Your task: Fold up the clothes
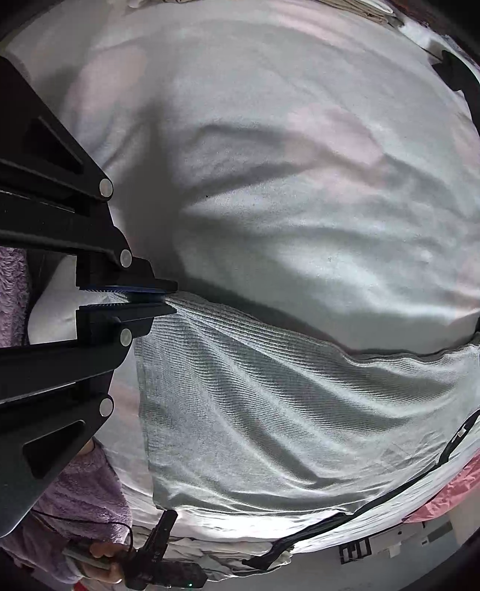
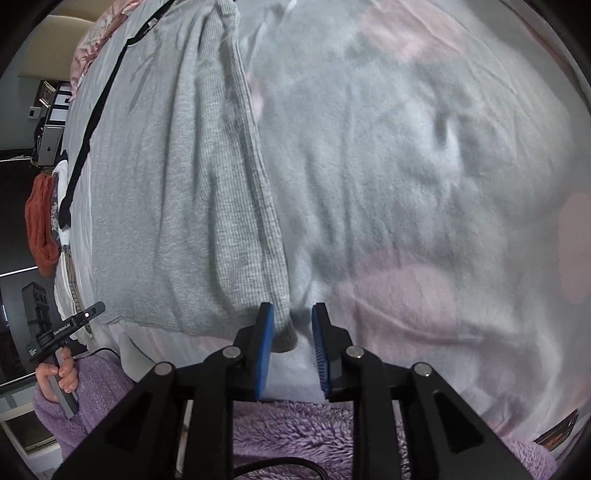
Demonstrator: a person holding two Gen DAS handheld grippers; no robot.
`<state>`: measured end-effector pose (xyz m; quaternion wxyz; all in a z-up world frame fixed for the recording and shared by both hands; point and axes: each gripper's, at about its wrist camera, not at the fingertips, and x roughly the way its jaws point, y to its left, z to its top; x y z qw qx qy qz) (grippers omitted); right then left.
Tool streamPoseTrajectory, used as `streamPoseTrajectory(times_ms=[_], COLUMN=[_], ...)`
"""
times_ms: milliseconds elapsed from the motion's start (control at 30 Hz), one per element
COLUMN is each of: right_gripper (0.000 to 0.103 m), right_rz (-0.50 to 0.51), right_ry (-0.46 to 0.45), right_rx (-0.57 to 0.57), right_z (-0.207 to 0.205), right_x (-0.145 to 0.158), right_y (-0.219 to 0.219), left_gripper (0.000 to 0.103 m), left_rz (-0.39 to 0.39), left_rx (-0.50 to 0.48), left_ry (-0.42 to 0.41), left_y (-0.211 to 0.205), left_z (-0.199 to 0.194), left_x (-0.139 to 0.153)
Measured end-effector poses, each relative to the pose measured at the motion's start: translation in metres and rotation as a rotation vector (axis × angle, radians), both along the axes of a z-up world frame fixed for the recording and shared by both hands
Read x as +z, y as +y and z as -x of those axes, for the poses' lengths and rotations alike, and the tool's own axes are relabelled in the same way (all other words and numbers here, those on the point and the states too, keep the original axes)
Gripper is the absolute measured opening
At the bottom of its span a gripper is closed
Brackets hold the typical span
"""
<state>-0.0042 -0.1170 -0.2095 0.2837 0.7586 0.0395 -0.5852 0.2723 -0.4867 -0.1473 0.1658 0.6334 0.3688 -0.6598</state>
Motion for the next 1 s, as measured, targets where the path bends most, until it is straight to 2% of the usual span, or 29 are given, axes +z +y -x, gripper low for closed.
streamPoseTrajectory(times_ms=[67,167,233,300,333,400,467,533,800,900,1000], right_gripper=[0.021,0.023,0.023,0.016,0.007,0.006,0.005,0.005,0.004,0.004,0.004], right_rz=[-0.014,0.023,0.014,-0.003,-0.011,-0.007,-0.013,-0.006,-0.026,-0.068,-0.131], right_ry=[-0.015,-0.048,-0.034,-0.008,0.005,0.019,0.047,0.079,0.248,0.297,0.285], right_rx=[-0.002,0.001,0.019,0.044,0.054,0.056,0.053,0.049,0.1,0.149,0.185], right_z=[-0.001,-0.004,-0.009,-0.013,-0.015,-0.017,-0.016,-0.013,0.003,0.001,-0.002], right_x=[-0.007,-0.011,-0.012,-0.01,-0.008,-0.001,0.011,0.028,0.126,0.146,0.133], right_y=[-0.001,-0.006,-0.012,-0.017,-0.018,-0.017,-0.015,-0.012,-0.004,-0.004,-0.002], left_gripper=[0.004,0.004,0.004,0.004,0.004,0.004,0.004,0.004,0.004,0.004,0.004], left_rz=[0.002,0.003,0.001,0.0,-0.001,0.003,0.01,0.015,0.012,0.025,0.039], left_rx=[-0.005,-0.008,-0.006,-0.004,-0.002,-0.002,-0.002,-0.012,-0.062,-0.114,-0.159], left_ry=[-0.003,-0.008,-0.008,-0.006,-0.003,0.006,0.021,0.054,0.193,0.166,0.081], left_y=[0.0,0.0,-0.001,-0.003,-0.004,0.009,0.024,0.026,0.033,0.03,0.045], left_z=[0.003,0.007,0.009,0.009,0.008,0.007,0.015,0.017,0.024,0.015,0.022], left_x=[0.0,-0.001,0.0,0.0,0.001,-0.007,-0.008,0.006,0.06,0.063,0.039])
